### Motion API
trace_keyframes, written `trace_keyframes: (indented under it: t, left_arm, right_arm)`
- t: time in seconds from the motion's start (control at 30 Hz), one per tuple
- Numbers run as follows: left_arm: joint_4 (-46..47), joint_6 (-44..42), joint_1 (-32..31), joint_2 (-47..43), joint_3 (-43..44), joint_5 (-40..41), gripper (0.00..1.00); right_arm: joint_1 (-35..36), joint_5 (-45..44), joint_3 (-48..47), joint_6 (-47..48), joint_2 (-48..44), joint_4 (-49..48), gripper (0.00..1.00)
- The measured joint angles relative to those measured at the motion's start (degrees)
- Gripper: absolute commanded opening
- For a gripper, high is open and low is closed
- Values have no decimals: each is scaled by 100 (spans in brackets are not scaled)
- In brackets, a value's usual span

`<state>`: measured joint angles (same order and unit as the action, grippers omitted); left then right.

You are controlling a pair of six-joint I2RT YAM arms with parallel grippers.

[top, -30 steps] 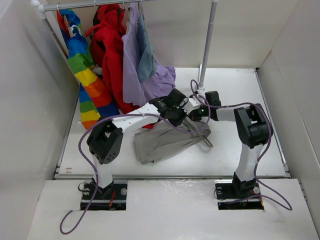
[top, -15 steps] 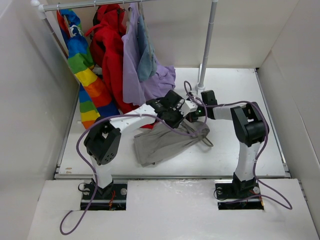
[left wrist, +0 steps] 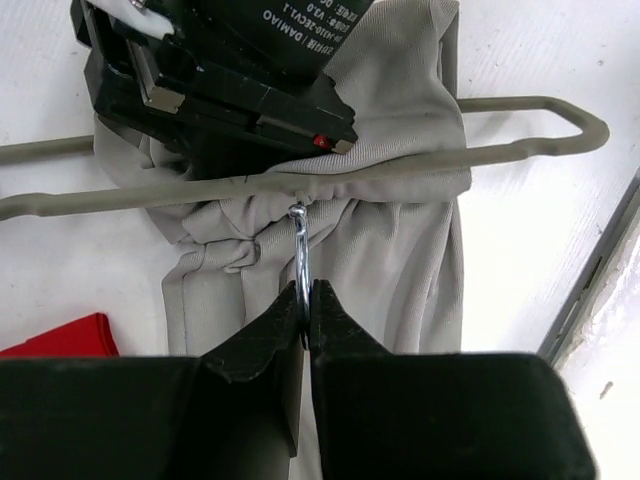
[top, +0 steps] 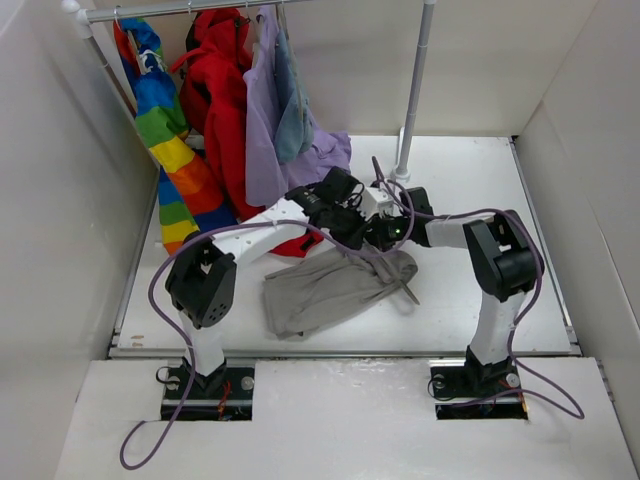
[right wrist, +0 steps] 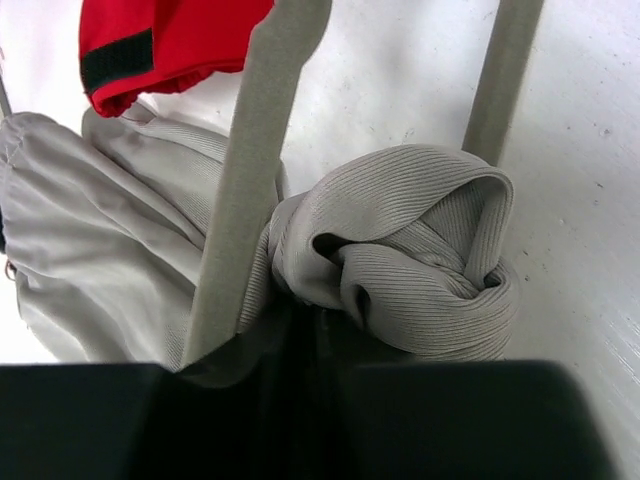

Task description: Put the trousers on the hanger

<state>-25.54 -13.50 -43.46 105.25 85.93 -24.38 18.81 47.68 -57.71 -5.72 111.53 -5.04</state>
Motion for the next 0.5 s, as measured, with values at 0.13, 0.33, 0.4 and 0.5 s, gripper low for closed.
trace_keyframes:
  t: [0.13,0.33,0.4,0.5]
  left_arm:
    - [-96,48,35,-13,55,-24,0]
    - [-4,92,24,-22,20,4,0]
    - [122,94,2,-22,-59,2,0]
    - [348,101,-39,-22,-203,0,0]
  right_arm:
    - [-2,-85,-11,-81,-44,0,46]
    - [-83,-1034,92,-282,-702,625,64]
    - [-118,-1187,105,-306,-852,796,64]
    - [-214,-1421,-4,-319,-953,1259,64]
